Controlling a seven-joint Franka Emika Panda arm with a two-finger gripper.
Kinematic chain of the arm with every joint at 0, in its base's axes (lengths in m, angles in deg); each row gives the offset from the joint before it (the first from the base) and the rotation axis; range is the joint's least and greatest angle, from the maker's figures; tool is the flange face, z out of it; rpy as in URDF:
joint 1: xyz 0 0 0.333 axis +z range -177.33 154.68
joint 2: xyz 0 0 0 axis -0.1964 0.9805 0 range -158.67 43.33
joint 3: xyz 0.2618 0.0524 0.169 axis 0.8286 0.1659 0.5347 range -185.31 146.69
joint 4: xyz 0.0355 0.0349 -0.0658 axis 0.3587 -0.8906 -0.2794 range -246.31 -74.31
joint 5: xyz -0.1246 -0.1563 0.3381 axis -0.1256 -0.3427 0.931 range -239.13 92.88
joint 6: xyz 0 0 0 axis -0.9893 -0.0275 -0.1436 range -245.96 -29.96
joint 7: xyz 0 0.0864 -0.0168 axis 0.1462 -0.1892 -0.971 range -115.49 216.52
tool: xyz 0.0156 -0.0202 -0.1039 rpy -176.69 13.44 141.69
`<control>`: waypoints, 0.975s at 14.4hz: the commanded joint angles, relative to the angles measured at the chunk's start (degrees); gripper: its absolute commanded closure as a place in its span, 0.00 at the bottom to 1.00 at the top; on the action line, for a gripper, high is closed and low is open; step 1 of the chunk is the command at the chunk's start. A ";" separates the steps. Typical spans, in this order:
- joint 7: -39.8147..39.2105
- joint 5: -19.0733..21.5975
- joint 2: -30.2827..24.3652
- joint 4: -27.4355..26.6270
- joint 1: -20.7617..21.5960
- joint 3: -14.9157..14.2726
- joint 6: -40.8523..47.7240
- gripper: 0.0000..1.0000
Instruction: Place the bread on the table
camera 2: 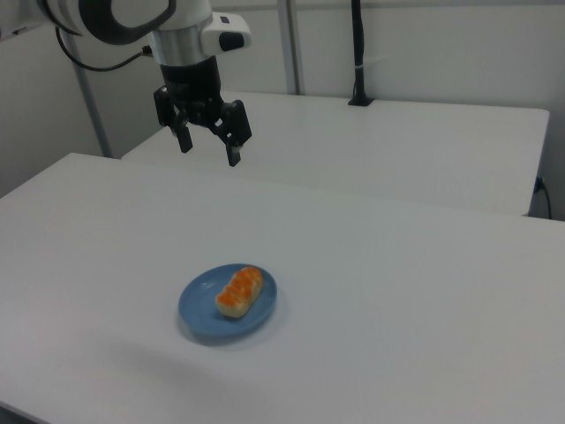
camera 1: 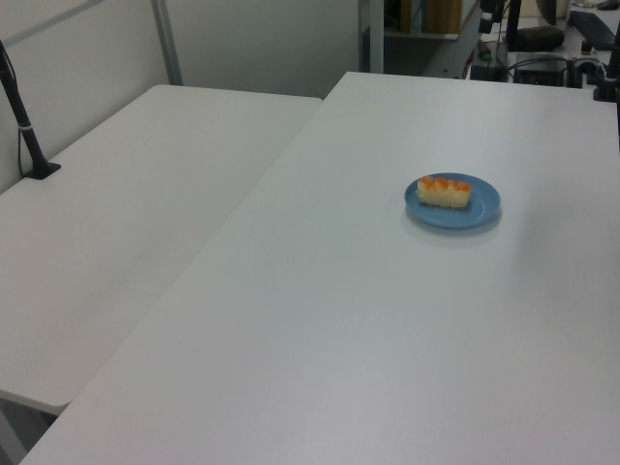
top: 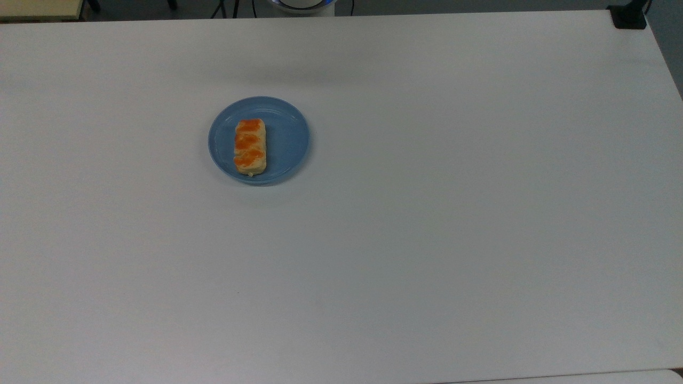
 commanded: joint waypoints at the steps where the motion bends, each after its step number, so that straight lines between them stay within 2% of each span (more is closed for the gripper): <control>1: -0.95 0.43 -0.49 -1.55 0.43 -0.42 -2.08 0.00; 12: -1.03 -0.19 -0.40 -1.55 0.60 0.02 -1.56 0.00; 14: -1.91 -1.58 -0.67 -1.90 0.52 0.02 0.45 0.00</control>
